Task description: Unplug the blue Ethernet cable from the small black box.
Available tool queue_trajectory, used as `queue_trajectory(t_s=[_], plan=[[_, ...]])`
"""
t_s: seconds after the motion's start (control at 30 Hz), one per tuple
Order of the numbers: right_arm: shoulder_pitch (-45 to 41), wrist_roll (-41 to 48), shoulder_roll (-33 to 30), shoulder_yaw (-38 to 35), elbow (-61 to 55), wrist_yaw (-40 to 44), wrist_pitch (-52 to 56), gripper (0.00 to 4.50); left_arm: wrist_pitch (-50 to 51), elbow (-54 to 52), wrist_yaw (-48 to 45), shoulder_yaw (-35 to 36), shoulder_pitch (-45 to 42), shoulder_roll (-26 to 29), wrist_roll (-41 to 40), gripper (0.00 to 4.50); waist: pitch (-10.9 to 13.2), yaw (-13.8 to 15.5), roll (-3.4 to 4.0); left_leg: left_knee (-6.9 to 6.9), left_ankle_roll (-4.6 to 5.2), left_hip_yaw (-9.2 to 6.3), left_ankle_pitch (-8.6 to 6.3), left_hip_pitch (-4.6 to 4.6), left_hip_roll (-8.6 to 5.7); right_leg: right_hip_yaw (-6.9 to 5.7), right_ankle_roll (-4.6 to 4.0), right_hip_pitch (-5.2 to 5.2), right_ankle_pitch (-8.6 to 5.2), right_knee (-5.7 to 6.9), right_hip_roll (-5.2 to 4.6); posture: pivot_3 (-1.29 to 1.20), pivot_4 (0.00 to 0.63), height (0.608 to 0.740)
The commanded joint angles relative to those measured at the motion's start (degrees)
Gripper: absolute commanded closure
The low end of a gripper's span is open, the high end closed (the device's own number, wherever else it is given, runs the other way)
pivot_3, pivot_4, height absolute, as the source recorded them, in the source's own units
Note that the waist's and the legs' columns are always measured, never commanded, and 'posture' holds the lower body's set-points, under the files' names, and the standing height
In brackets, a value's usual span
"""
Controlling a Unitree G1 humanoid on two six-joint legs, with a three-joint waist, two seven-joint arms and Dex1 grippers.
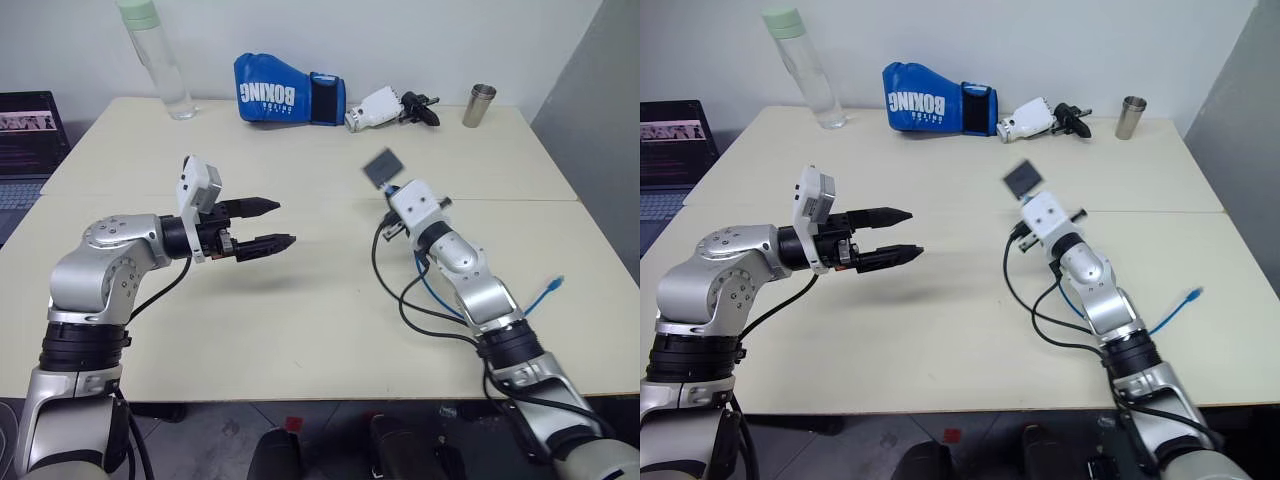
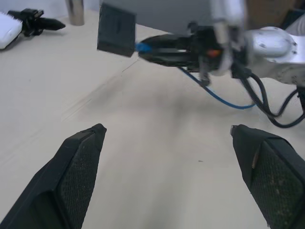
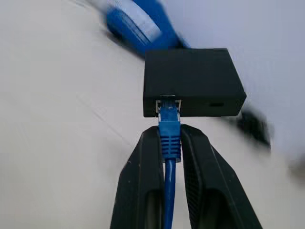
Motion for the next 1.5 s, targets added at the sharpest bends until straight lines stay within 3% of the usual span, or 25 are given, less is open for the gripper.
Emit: queue_trajectory(t_s=[0.03, 0.17, 0.43, 0.73, 0.97, 1.27, 1.5], plan=[[-4.4, -12.7, -6.9, 6.1, 0.7, -0.8, -22.3, 4.28, 5.2, 4.0, 0.1, 3.7, -4.1, 0.6, -3.8, 0.0, 0.0, 0.1, 0.0, 0.0, 0.0, 0.01, 0.0, 0.0, -0.02, 0.02, 0.0, 0.0, 0.0, 0.01, 0.0, 0.0, 0.15, 0.74], [-9.6, -20.7, -10.2, 9.7, 7.0, -5.0, -38.6, 4.28, 11.4, 7.9, -3.7, 3.1, -6.4, 2.4, -6.1, 0.0, 0.0, 0.0, 0.0, 0.07, -0.02, 0.06, 0.01, 0.01, -0.04, 0.04, 0.0, 0.0, 0.01, 0.02, -0.03, 0.0, 0.15, 0.74], [-15.0, -19.7, -6.5, 8.9, 13.5, -5.8, -51.1, 4.28, 11.5, 7.0, -9.7, -0.8, -6.3, 3.7, -4.2, 0.0, 0.0, 0.0, -0.01, 0.03, -0.23, 0.07, 0.13, 0.02, 0.02, 0.04, -0.06, -0.01, -0.01, 0.02, -0.04, 0.0, 0.15, 0.74], [-14.6, -7.7, -2.4, 7.6, 15.8, 4.2, -47.7, 4.28, 2.0, 3.8, -13.1, -2.5, -5.4, 4.7, 0.6, 0.0, 0.0, 0.0, -0.01, 0.06, -0.24, 0.06, 0.13, 0.06, 0.03, 0.03, -0.07, 0.02, 0.0, 0.06, -0.08, 0.0, 0.15, 0.74], [-13.8, -2.7, -3.2, 6.5, 16.5, 11.7, -47.4, 4.28, -7.5, 9.6, -15.2, -3.1, -4.4, 8.0, 7.1, 0.0, 0.0, 0.0, 0.0, 0.06, -0.22, 0.07, 0.13, 0.08, 0.03, 0.02, -0.07, 0.02, 0.0, 0.06, -0.08, 0.0, 0.15, 0.74], [-14.3, -3.1, -3.8, 5.5, 16.9, 14.3, -48.1, 4.28, -3.4, 9.7, -16.1, -2.0, -4.8, 6.2, 4.1, 0.0, 0.0, 0.0, 0.0, 0.06, -0.17, 0.07, 0.1, 0.07, 0.04, 0.01, -0.07, 0.02, 0.0, 0.07, -0.08, 0.0, 0.15, 0.74], [-14.0, -0.6, -3.8, 4.7, 17.2, 19.5, -41.1, 4.28, -2.1, 5.3, -19.5, -0.5, -1.0, 9.9, 2.0, 0.0, 0.0, 0.0, 0.0, 0.06, -0.22, 0.07, 0.13, 0.08, 0.05, 0.02, -0.07, 0.02, 0.0, 0.08, -0.08, 0.0, 0.15, 0.74]])
